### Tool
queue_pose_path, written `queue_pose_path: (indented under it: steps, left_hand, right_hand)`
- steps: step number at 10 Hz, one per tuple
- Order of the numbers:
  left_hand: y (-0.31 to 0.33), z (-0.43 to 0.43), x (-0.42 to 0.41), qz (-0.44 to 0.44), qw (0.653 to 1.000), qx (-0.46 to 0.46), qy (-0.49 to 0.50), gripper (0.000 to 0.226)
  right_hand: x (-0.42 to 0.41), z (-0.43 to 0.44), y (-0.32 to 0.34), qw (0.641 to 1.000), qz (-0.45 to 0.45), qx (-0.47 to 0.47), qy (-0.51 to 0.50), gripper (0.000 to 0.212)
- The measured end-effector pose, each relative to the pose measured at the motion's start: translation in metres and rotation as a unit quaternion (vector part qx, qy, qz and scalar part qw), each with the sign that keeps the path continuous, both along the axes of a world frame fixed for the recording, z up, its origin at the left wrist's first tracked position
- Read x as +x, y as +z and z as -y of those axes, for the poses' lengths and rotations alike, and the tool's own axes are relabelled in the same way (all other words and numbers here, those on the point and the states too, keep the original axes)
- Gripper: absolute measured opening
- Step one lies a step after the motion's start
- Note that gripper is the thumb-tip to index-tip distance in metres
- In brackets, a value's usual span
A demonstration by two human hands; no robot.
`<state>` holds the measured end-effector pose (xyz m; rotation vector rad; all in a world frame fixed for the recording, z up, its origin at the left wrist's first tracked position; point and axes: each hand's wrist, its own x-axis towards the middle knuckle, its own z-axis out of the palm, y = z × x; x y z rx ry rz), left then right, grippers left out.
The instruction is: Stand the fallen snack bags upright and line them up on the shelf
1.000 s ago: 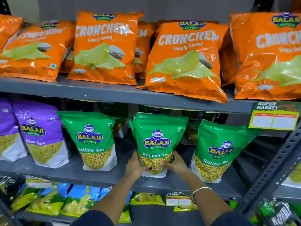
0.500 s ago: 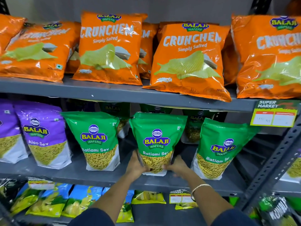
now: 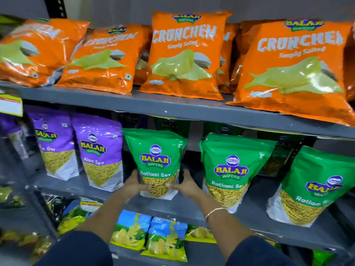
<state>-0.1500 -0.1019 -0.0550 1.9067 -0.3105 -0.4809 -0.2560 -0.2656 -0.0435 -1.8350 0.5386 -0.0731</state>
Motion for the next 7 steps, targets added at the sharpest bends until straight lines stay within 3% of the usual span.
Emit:
queue_pose_path:
  steps: [1,2,3,4,6,7]
  left_hand:
    - [-0.005,0.006,0.001,-0.005,1.0,-0.018,-0.01,0.074]
    - [-0.032,0.006,0.018,-0.007,1.0,-0.001,-0.017,0.101]
    - [-0.024,0.006,0.013,-0.011,1.0,0.013,-0.022,0.098]
    - [-0.005,0.004,-0.002,0.005,0.999,0.037,-0.028,0.08]
    - [0.005,0.0,-0.015,0.03,0.998,0.052,-0.016,0.096]
    - [0.008,-0.005,-0.021,0.084,0.994,0.054,0.032,0.107]
  right_hand:
    - [0.004,-0.006,-0.001,0.999,0.03,0.026,-0.026,0.076]
    - [-0.005,-0.011,0.0,0.997,0.04,-0.035,-0.063,0.073]
    - [-0.009,-0.01,0.002,0.996,0.031,-0.055,-0.063,0.075]
    - [-0.008,-0.011,0.003,0.996,0.023,-0.06,-0.058,0.077]
    - [-0.014,-0.024,0.017,0.998,0.016,-0.055,-0.024,0.091]
    - [-0.022,-0.027,0.024,0.985,0.053,-0.139,-0.083,0.1]
